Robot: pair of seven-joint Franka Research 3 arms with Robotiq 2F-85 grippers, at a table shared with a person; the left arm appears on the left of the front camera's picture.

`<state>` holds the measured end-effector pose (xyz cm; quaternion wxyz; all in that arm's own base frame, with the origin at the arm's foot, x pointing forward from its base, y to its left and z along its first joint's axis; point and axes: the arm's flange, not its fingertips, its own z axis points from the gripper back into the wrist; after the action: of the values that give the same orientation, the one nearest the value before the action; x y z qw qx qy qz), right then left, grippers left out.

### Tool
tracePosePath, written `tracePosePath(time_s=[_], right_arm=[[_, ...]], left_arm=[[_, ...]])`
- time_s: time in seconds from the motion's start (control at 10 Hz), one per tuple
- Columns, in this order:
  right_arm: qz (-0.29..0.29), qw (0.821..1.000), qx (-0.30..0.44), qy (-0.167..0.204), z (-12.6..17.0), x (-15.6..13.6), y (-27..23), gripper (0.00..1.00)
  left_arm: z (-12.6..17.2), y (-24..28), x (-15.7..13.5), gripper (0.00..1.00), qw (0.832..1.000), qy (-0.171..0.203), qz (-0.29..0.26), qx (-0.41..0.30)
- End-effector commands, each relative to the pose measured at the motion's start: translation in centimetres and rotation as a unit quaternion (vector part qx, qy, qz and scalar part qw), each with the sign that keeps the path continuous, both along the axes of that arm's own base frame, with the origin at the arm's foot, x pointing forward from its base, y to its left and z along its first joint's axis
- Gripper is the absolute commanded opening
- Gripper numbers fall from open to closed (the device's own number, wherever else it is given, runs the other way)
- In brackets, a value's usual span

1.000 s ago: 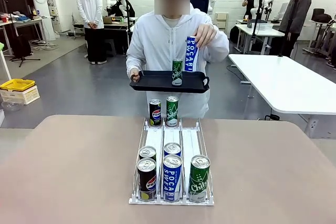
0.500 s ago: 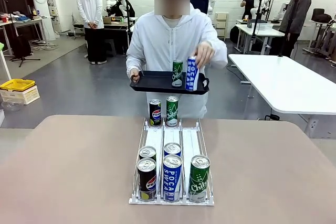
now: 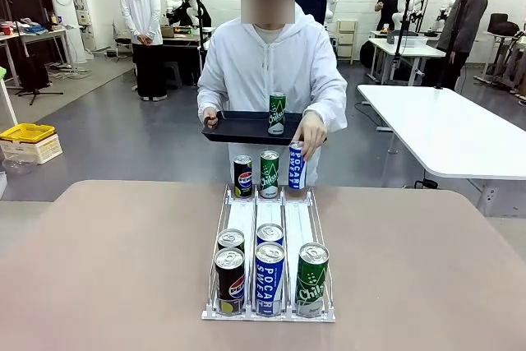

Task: Retrieve and hand over the desired beverage to the person.
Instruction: Pick up another can of the same type that the person held from the Automatic Can Dispenser.

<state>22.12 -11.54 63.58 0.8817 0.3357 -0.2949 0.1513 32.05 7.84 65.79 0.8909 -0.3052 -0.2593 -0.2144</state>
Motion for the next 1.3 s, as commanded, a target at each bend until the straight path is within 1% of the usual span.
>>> tracePosePath(time_s=[0.0, 0.6, 0.7, 0.8, 0.9, 1.0, 1.1, 1.2], right_arm=[[0.009, 1.0, 0.006, -0.006, -0.1, 0.2, -0.3, 1.0], [0.009, 1.0, 0.006, -0.006, -0.1, 0.2, -0.3, 1.0], [0.009, 1.0, 0.006, -0.006, -0.1, 0.2, -0.3, 1.0], [0.009, 1.0, 0.006, -0.006, -0.1, 0.2, -0.3, 1.0], [0.009, 1.0, 0.006, -0.006, -0.1, 0.2, -0.3, 1.0], [0.009, 1.0, 0.006, -0.006, -0.1, 0.2, -0.3, 1.0], [0.009, 1.0, 0.006, -0.006, -0.1, 0.2, -0.3, 1.0], [0.009, 1.0, 0.006, -0.006, -0.1, 0.2, -0.3, 1.0]], left_arm=[[0.0, 0.1, 0.0, 1.0, 1.0, -0.006, -0.009, -0.004], [0.0, 0.1, 0.0, 1.0, 1.0, -0.006, -0.009, -0.004], [0.0, 0.0, 0.0, 1.0, 1.0, 0.0, 0.0, 0.0], [-0.3, -4.2, 1.2, 1.0, 0.998, 0.032, -0.042, 0.045], [-0.6, -8.9, 2.2, 1.0, 0.992, 0.057, -0.085, 0.077], [-1.4, -14.0, 2.8, 1.0, 0.983, 0.094, -0.105, 0.114], [-3.1, -20.1, 2.4, 1.0, 0.975, 0.136, -0.072, 0.163], [-4.5, -24.6, 1.3, 1.0, 0.971, 0.136, -0.033, 0.196]])
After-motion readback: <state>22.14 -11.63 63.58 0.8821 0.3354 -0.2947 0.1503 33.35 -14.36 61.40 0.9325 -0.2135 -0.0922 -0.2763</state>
